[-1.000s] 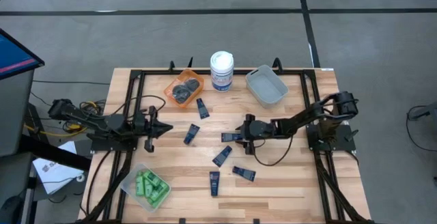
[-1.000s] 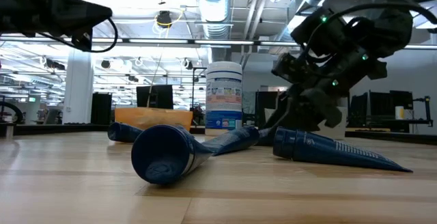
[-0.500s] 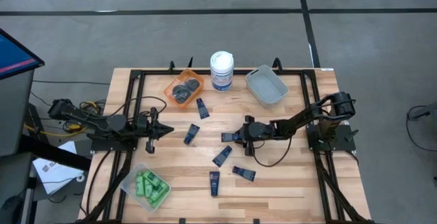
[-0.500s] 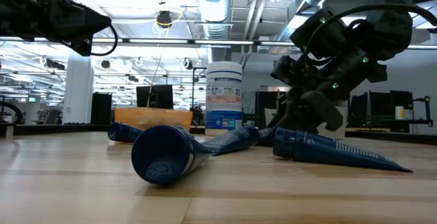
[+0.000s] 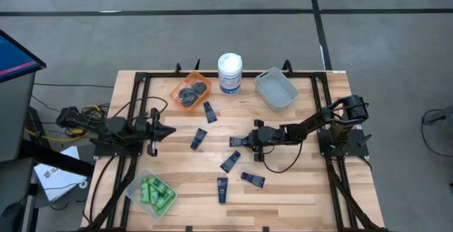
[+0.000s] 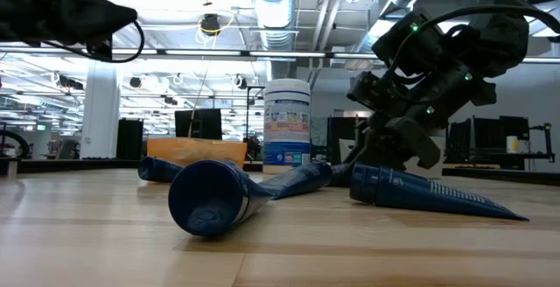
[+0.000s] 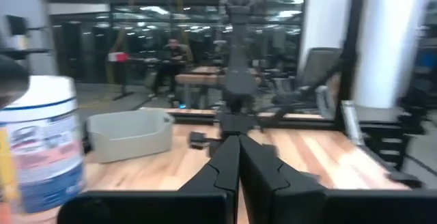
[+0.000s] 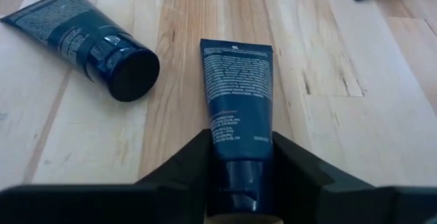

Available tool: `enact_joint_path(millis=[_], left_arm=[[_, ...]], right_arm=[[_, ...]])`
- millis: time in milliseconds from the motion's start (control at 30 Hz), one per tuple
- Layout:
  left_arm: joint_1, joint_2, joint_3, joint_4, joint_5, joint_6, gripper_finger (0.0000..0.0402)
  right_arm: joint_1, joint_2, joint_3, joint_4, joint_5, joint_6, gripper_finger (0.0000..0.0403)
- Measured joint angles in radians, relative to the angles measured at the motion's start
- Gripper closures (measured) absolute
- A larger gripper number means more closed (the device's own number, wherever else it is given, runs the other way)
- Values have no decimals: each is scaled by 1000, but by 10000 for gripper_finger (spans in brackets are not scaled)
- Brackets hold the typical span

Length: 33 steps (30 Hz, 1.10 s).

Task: Pick & Place Travel size toiletries
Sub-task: Put the shaving cream into the gray bin

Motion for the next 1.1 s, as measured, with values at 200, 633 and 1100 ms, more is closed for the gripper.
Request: enact_joint_path(millis=[200,633,1100], left_arm=[[0,-68,0,-93,127,0,401],[0,-62,-12,-129,157,87,401],[0,-61,-12,-119,155,90,401]], right_arm=[[-1,0,0,0,1,2,266],[5,0,-1,0,3,2,293],[-42,-289,-4,-169,59,-79,291]])
